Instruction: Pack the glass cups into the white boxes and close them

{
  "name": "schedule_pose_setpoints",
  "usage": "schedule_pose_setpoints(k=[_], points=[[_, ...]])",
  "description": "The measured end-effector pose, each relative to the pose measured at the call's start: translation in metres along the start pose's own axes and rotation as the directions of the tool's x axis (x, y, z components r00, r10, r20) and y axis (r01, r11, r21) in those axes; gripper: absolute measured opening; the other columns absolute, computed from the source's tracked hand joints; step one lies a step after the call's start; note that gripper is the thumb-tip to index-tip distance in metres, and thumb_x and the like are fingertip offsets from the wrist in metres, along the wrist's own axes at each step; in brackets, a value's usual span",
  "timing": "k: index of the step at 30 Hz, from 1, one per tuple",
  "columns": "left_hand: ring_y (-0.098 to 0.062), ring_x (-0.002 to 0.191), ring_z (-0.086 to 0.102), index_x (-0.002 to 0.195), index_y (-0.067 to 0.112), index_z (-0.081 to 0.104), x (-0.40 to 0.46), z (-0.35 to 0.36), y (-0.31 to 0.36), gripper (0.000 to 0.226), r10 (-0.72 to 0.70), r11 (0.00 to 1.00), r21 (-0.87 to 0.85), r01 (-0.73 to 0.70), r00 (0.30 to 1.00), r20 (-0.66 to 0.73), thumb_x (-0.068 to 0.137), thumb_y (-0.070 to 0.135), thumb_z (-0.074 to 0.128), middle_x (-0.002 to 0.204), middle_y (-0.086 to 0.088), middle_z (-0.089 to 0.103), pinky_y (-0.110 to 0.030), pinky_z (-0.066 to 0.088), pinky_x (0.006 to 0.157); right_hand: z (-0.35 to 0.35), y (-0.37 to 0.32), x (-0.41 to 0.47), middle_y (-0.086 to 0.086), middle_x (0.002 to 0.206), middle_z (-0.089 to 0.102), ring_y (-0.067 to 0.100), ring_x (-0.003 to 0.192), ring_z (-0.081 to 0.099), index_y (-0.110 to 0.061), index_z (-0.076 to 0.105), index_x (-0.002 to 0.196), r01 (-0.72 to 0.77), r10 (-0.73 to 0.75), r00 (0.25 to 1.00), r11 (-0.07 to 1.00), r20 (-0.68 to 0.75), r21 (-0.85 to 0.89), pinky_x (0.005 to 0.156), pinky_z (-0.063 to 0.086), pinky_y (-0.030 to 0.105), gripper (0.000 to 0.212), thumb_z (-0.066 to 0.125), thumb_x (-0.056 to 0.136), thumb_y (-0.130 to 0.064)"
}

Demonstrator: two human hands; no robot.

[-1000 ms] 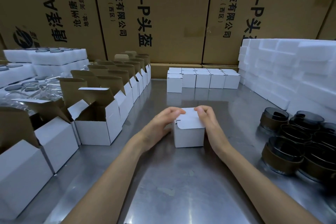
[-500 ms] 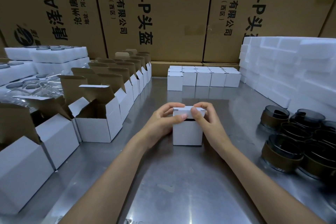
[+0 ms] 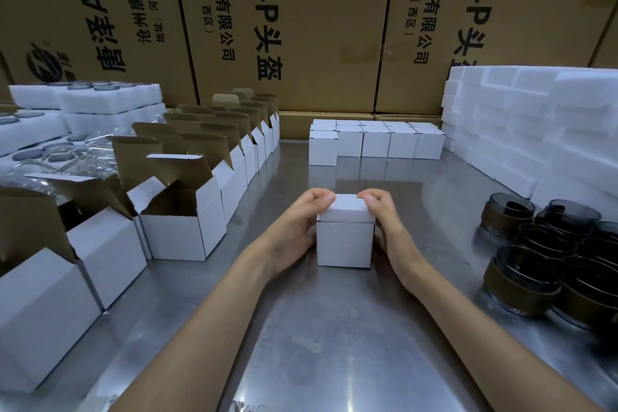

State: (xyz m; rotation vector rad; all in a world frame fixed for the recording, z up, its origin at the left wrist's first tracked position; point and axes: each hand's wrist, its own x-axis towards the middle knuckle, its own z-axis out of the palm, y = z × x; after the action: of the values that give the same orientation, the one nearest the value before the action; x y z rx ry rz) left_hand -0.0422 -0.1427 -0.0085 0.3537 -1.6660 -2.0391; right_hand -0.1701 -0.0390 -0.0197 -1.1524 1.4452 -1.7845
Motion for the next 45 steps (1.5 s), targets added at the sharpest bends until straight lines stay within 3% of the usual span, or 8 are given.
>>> schedule_pose_setpoints(k=[5, 9, 15, 19, 24, 33, 39, 45], points=[[-0.016, 0.084, 0.054, 0.087, 0.022, 0.055, 0.001, -0.001, -0.001, 0.017, -0.002, 0.999, -0.037, 0.002, 1.0, -0.003, 0.072, 0.018, 0.062, 0.093, 0.002, 0.059, -0.028, 0.037, 0.071, 0.003, -0.001, -0.001, 0.0, 0.102, 0.048, 0.014, 0.088, 0.049, -0.025, 0.047, 0.1, -0.011, 0.011, 1.0, 1.0, 0.014, -0.004, 0.071, 0.04, 0.023, 0.028, 0.05, 0.075, -0.036], [-0.017, 0.091, 0.058, 0.093, 0.021, 0.054, -0.002, -0.001, 0.0, 0.026, -0.02, 0.995, -0.093, 0.021, 1.0, 0.012, 0.07, 0.01, 0.06, 0.103, 0.0, 0.061, -0.027, 0.042, 0.077, 0.003, 0.003, 0.001, 0.0, 0.109, 0.046, 0.01, 0.092, 0.049, -0.024, 0.043, 0.102, 0.004, -0.003, 0.999, 1.0, 0.042, -0.019, 0.068, 0.043, 0.013, 0.016, 0.049, 0.094, -0.011], [-0.016, 0.105, 0.059, 0.115, 0.021, 0.059, 0.0, 0.002, -0.006, 0.03, 0.068, 0.998, 0.006, -0.068, 0.994, -0.09, 0.085, 0.016, 0.065, 0.117, 0.0, 0.062, -0.029, 0.045, 0.093, 0.007, 0.012, 0.002, -0.006, 0.121, 0.042, -0.001, 0.11, 0.04, -0.034, 0.045, 0.105, 0.073, -0.082, 0.996, 0.968, -0.025, -0.239, 0.096, 0.035, 0.019, 0.009, 0.044, 0.096, -0.03], [0.0, 0.111, 0.056, 0.123, 0.024, 0.06, 0.002, 0.004, -0.019, 0.03, 0.384, 0.859, 0.473, -0.194, 0.857, -0.345, 0.095, 0.031, 0.056, 0.121, 0.007, 0.06, -0.004, 0.04, 0.086, 0.004, 0.016, -0.002, -0.015, 0.123, 0.034, -0.006, 0.12, 0.032, -0.04, 0.047, 0.116, 0.199, -0.343, 0.93, 0.774, -0.134, -0.601, 0.089, 0.037, 0.022, 0.03, 0.043, 0.09, -0.054], [0.007, 0.096, 0.056, 0.111, 0.032, 0.062, 0.018, 0.008, -0.03, 0.017, 0.511, 0.777, 0.586, -0.229, 0.773, -0.376, 0.094, 0.033, 0.057, 0.112, 0.007, 0.064, -0.003, 0.038, 0.075, 0.001, 0.022, 0.008, -0.015, 0.127, 0.034, 0.008, 0.115, 0.044, -0.038, 0.052, 0.12, 0.186, -0.437, 0.897, 0.517, -0.071, -0.836, 0.067, 0.043, 0.029, 0.033, 0.054, 0.088, -0.049], [-0.018, 0.124, 0.052, 0.144, 0.02, 0.04, 0.104, -0.01, -0.044, 0.053, 0.357, 0.619, 0.784, -0.048, 0.906, -0.227, 0.093, 0.015, 0.057, 0.14, 0.001, 0.052, -0.034, 0.039, 0.106, -0.017, 0.039, 0.092, 0.005, 0.147, 0.026, 0.027, 0.123, 0.043, -0.035, 0.039, 0.139, -0.097, -0.3, 0.924, 0.415, -0.237, -0.904, 0.079, 0.044, 0.04, 0.04, 0.043, 0.1, -0.032], [-0.022, 0.134, 0.042, 0.144, 0.016, 0.04, 0.171, -0.055, -0.036, 0.052, 0.343, 0.761, 0.644, 0.079, 0.793, -0.503, 0.095, 0.014, 0.055, 0.143, -0.005, 0.047, -0.033, 0.036, 0.108, -0.034, 0.059, 0.165, 0.007, 0.133, 0.044, 0.029, 0.111, 0.05, -0.03, 0.036, 0.139, -0.139, -0.311, 0.911, 0.39, -0.273, -0.91, 0.073, 0.037, 0.036, 0.04, 0.044, 0.1, -0.025], [-0.025, 0.134, 0.041, 0.148, 0.012, 0.029, 0.225, -0.093, -0.033, 0.058, 0.305, 0.748, 0.648, 0.141, 0.795, -0.525, 0.095, 0.015, 0.053, 0.15, -0.007, 0.04, -0.036, 0.036, 0.105, -0.048, 0.076, 0.223, 0.007, 0.121, 0.047, 0.027, 0.104, 0.048, -0.024, 0.032, 0.139, -0.158, -0.333, 0.91, 0.274, -0.247, -0.949, 0.065, 0.034, 0.034, 0.042, 0.045, 0.099, -0.024]])
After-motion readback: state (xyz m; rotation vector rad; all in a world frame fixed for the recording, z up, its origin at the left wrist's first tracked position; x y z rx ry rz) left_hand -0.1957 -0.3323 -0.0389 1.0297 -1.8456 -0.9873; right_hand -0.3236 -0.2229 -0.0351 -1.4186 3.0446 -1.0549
